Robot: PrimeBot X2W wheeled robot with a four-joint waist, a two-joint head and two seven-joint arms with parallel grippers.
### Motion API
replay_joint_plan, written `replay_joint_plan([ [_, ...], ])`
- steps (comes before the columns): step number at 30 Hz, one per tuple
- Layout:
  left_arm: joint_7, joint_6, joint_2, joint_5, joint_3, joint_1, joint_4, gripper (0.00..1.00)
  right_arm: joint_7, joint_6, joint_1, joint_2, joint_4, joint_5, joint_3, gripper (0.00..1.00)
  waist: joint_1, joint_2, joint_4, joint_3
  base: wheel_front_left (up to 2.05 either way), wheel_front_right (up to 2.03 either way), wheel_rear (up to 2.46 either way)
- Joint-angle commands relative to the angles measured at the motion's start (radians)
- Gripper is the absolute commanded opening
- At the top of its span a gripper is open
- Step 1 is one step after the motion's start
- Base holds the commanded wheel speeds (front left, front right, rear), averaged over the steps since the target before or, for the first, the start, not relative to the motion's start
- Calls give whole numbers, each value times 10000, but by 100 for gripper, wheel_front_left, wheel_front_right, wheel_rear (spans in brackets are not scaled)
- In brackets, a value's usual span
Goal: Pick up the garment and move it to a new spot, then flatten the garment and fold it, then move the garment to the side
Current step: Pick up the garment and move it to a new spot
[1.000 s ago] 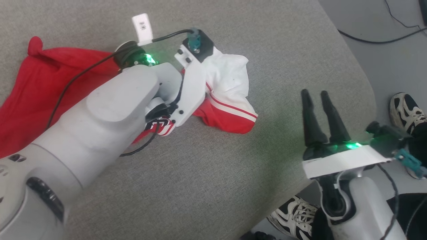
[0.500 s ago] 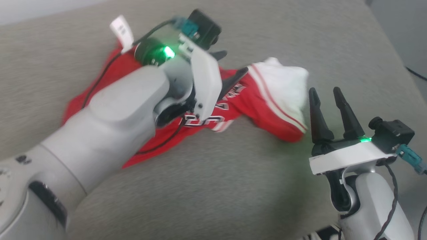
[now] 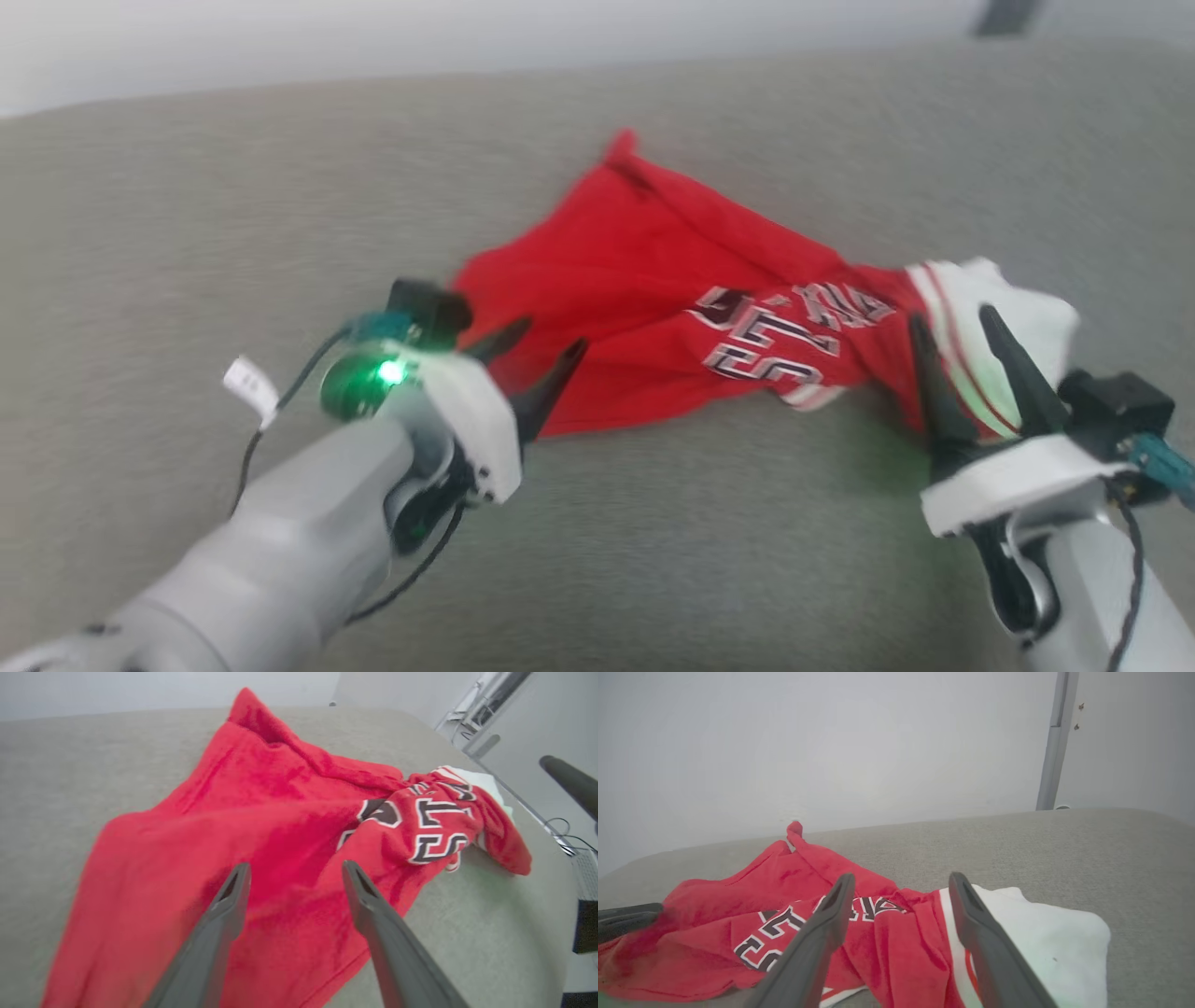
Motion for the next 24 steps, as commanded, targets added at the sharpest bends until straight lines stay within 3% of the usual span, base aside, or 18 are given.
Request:
replay_joint_plan([
  [1,-204,3,-30,-38,229,410,121,100,-23,-3,216,-185,91,-66,-63,100,0,0,1114,-813,0,0,0],
  [3,-278,5,38,164,707,777,240,100,-25,-3,403,-349,206,-30,-118,100,0,0,1502,-1013,0,0,0],
  [10,-279,90,286,2301,4070,2743,-257,100,-25,-3,984,-600,239,105,-527,100,0,0,2393,-1558,0,0,0],
  [17,-280,200,273,4632,7398,5294,-1714,100,-23,-3,1608,-549,-63,87,-986,100,0,0,2491,-1912,0,0,0],
  [24,-283,104,-387,6723,10255,7620,-3492,100,-23,-3,2248,-394,-523,14,-1408,100,0,0,2283,-2104,0,0,0],
])
